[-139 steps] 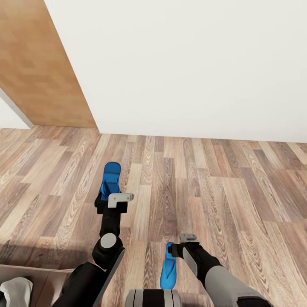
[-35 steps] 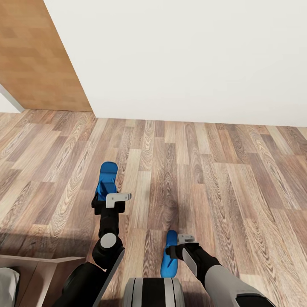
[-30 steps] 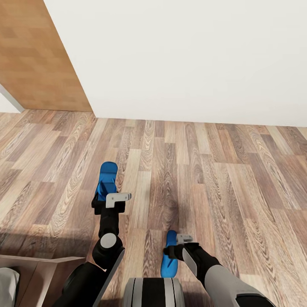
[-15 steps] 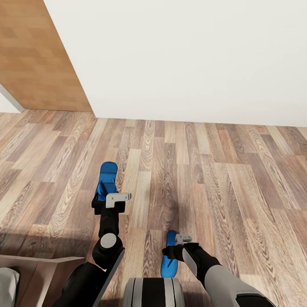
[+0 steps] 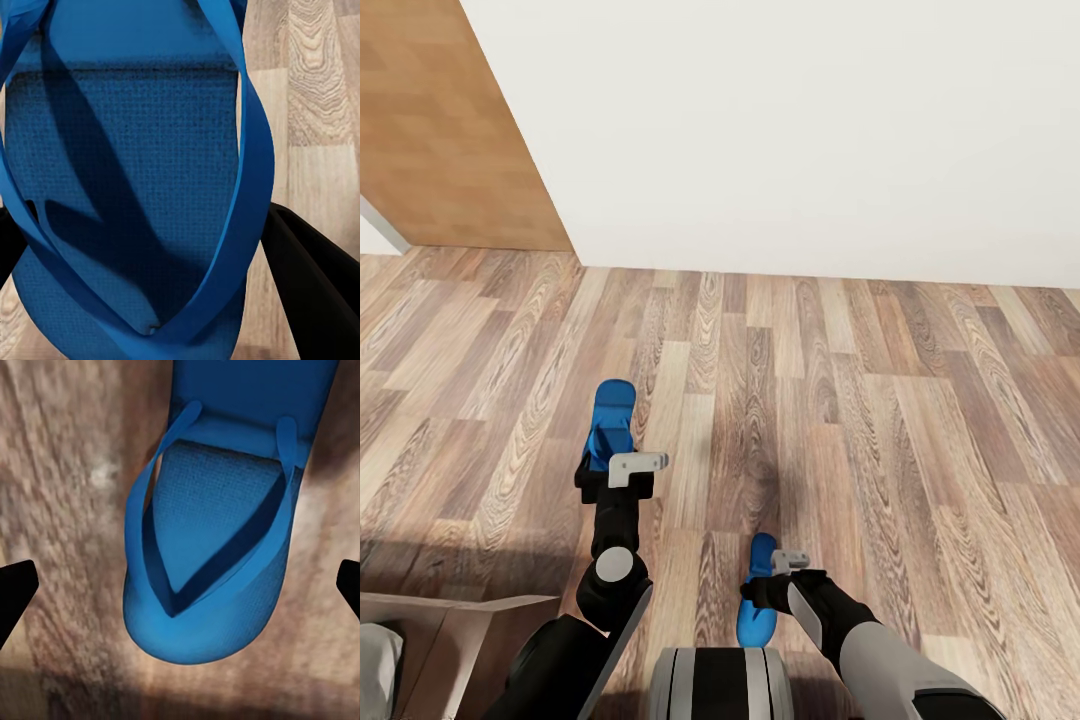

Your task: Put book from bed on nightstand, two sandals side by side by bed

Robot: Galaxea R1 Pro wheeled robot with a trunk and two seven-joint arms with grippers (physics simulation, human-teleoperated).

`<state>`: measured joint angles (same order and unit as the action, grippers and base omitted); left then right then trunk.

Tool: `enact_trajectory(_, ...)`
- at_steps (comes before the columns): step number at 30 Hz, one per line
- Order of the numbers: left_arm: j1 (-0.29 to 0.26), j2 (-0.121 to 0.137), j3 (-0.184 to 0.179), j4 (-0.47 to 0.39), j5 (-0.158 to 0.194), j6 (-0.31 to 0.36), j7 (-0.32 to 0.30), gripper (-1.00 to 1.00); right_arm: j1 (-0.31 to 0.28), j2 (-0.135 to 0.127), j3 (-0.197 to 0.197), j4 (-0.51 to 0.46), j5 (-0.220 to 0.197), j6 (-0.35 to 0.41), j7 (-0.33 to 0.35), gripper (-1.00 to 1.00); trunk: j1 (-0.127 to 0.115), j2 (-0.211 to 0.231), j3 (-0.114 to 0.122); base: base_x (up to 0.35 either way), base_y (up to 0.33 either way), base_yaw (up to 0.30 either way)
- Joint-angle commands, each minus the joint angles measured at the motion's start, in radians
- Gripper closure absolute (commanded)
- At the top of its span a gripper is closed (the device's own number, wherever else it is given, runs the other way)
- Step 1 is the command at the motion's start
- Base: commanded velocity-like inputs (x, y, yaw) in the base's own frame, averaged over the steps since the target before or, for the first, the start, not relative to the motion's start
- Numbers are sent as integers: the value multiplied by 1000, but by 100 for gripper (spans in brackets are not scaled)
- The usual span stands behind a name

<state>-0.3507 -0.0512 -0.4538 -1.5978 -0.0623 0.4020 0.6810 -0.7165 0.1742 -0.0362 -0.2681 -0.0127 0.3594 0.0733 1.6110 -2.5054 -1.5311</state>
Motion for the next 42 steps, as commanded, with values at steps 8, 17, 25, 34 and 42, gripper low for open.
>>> enact_trajectory(8, -1, 1, -2, -1, -7, 9, 53, 100, 0, 0, -4, -4, 0, 5, -4, -100, 0, 0, -1, 0, 0, 0)
enact_trajectory(17, -1, 1, -3, -1, -7, 8, 63, 100, -2, 0, -4, -9, 0, 4, -7, -100, 1, -1, -12, 0, 0, 0)
enact_trajectory(25, -1, 0, -4, -1, -7, 9, 65, 100, -3, 0, -4, -11, 0, 4, -7, -100, 3, -2, -24, 0, 0, 0)
enact_trajectory(34, -1, -1, -5, -1, -7, 9, 66, 100, -3, 0, -4, -12, 0, -3, -7, -100, 3, -2, -24, 0, 0, 0)
enact_trajectory(42, -1, -1, -5, 0, -7, 9, 67, 100, -2, 0, -5, -10, 0, -9, -6, -100, 3, -2, -24, 0, 0, 0)
